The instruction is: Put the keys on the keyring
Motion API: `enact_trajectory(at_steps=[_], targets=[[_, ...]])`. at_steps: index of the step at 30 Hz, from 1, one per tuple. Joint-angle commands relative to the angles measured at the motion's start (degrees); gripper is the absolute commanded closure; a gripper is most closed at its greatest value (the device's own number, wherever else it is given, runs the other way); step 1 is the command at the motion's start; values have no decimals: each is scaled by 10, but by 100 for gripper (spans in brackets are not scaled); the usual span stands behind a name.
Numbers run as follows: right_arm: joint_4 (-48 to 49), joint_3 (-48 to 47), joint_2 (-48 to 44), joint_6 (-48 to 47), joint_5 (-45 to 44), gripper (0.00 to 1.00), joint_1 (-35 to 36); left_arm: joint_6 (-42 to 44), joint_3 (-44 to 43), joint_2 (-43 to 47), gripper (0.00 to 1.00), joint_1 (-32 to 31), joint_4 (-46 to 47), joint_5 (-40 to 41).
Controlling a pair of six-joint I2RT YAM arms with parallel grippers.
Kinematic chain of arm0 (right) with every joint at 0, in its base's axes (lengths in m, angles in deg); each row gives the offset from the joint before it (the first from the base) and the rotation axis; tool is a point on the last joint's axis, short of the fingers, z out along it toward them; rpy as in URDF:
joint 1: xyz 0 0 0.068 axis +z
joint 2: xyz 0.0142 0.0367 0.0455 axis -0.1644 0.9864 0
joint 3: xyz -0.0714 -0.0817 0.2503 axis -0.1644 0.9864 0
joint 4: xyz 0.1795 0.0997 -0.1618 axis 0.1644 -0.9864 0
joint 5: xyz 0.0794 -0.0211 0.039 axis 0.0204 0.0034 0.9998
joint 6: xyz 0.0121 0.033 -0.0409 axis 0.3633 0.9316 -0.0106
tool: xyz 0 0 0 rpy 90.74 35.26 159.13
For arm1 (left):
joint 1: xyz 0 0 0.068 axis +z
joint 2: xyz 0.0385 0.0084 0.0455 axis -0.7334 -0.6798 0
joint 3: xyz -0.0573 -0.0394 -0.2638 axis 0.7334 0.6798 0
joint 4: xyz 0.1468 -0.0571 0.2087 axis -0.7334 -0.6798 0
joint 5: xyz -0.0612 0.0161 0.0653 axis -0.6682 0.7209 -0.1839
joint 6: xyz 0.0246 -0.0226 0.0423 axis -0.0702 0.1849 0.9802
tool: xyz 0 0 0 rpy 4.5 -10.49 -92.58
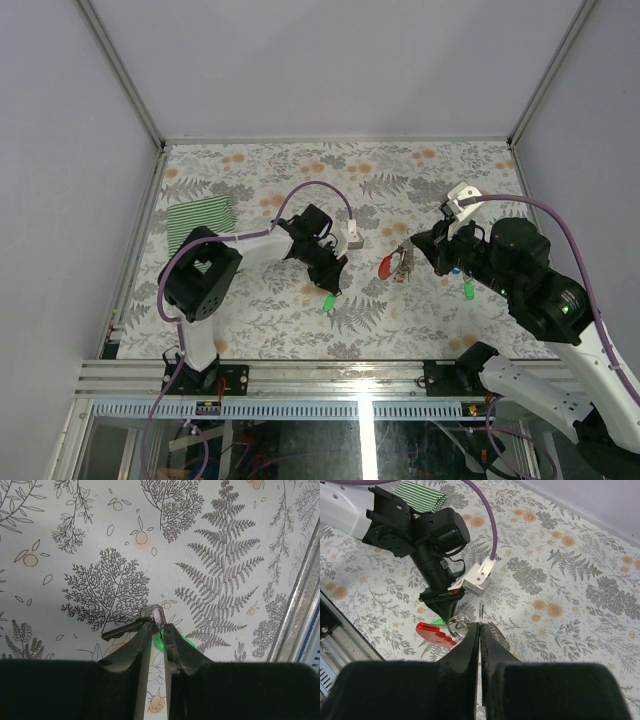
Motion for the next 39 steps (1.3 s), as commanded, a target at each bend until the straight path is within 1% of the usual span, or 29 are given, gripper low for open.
enact_trajectory(at_steps=[1, 4, 7, 9, 15, 18, 24, 29, 34, 39], targets=[[29, -16, -7, 3, 4, 99, -2, -8, -7, 12, 88, 1, 5, -5], [28, -17, -8, 3, 5, 99, -2, -32, -1, 34, 95, 1, 27, -7], [30, -17, -7, 4, 5, 99, -2, -66, 15, 73, 98, 1, 64, -10], [29, -16, -6, 3, 6, 99, -2, -91, 31, 102, 100, 1, 92, 1], [33, -13, -7, 4, 7, 99, -2, -159, 106, 188, 100, -1, 160, 48], [36, -10, -5, 3, 8, 99, -2, -173, 135, 201, 100, -3, 171, 71], [38, -11, 0, 4, 11, 98, -2, -183, 151, 196, 100, -28, 164, 91], [38, -10, 0, 5, 10, 98, -2, -177, 143, 173, 100, -43, 149, 48], [38, -10, 2, 5, 11, 98, -2, -183, 129, 132, 100, -40, 154, 101], [33, -12, -1, 5, 7, 98, -2, -196, 114, 94, 100, -24, 182, 122]])
